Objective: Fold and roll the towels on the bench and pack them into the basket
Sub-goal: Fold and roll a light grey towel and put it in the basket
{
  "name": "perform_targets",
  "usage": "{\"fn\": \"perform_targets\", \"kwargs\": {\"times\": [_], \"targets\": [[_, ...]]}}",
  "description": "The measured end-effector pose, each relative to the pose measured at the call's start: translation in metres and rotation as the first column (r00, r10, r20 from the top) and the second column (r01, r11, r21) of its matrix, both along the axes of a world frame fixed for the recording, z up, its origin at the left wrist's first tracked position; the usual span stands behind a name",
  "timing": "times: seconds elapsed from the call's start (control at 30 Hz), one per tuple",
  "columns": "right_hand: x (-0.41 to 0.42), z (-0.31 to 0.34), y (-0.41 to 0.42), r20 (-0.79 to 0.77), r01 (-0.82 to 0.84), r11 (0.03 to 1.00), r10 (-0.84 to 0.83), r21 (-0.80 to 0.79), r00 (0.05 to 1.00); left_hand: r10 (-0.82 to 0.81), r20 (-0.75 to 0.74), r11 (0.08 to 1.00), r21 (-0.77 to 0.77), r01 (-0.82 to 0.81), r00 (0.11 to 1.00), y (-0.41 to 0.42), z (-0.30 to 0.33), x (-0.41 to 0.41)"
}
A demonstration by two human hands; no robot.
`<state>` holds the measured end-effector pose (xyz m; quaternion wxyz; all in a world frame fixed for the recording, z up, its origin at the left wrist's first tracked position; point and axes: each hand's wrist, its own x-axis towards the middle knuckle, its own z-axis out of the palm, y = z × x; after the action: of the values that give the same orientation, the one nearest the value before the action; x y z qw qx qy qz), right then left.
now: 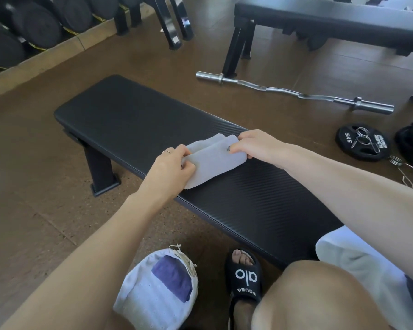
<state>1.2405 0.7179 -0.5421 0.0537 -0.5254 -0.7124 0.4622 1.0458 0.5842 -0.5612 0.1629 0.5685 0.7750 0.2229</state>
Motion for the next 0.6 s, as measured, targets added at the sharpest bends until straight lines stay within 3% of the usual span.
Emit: {"fn": "perform_targets", "kwargs": {"times": [0.1,0.2,0.27,0.3,0.37,0.43,0.5,0.6], "targets": [[-0.001,0.001,-0.001,0.064,0.002,0.999,-0.004,0.036,0.998,0.016,-0.240,1.000,-0.022,-0.022,0.971,-0.005,0.002,0.000],[0.003,0.000,-0.003,-0.007,0.018,0.992,-0.017,0.127,1.000,-0.032,-0.480,0.987,0.123,0.104,0.876,-0.006,0.006,-0.002],[0.004,-0.003,-0.009,-0.106,-0.047,0.938,0.088,0.344,0.990,-0.122,-0.604,0.951,0.157,0.268,0.787,-0.003,0.009,0.002],[0.004,-0.006,-0.012,-0.087,-0.129,0.863,0.196,0.488,0.977,-0.191,-0.652,0.933,0.113,0.342,0.734,-0.003,0.011,0.007],[0.003,-0.011,-0.020,0.074,-0.326,0.664,0.378,0.673,0.923,-0.267,-0.693,0.918,0.027,0.395,0.669,-0.007,0.013,0.016],[0.006,-0.013,-0.023,0.212,-0.452,0.541,0.448,0.709,0.869,-0.272,-0.660,0.922,0.031,0.386,0.701,-0.010,0.010,0.016],[0.010,-0.008,-0.023,0.286,-0.516,0.534,0.455,0.670,0.843,-0.267,-0.624,0.929,0.038,0.369,0.735,-0.013,0.006,0.013],[0.007,-0.004,-0.021,0.372,-0.603,0.562,0.478,0.567,0.796,-0.322,-0.662,0.935,-0.109,0.338,0.676,-0.014,0.001,0.009]]}}
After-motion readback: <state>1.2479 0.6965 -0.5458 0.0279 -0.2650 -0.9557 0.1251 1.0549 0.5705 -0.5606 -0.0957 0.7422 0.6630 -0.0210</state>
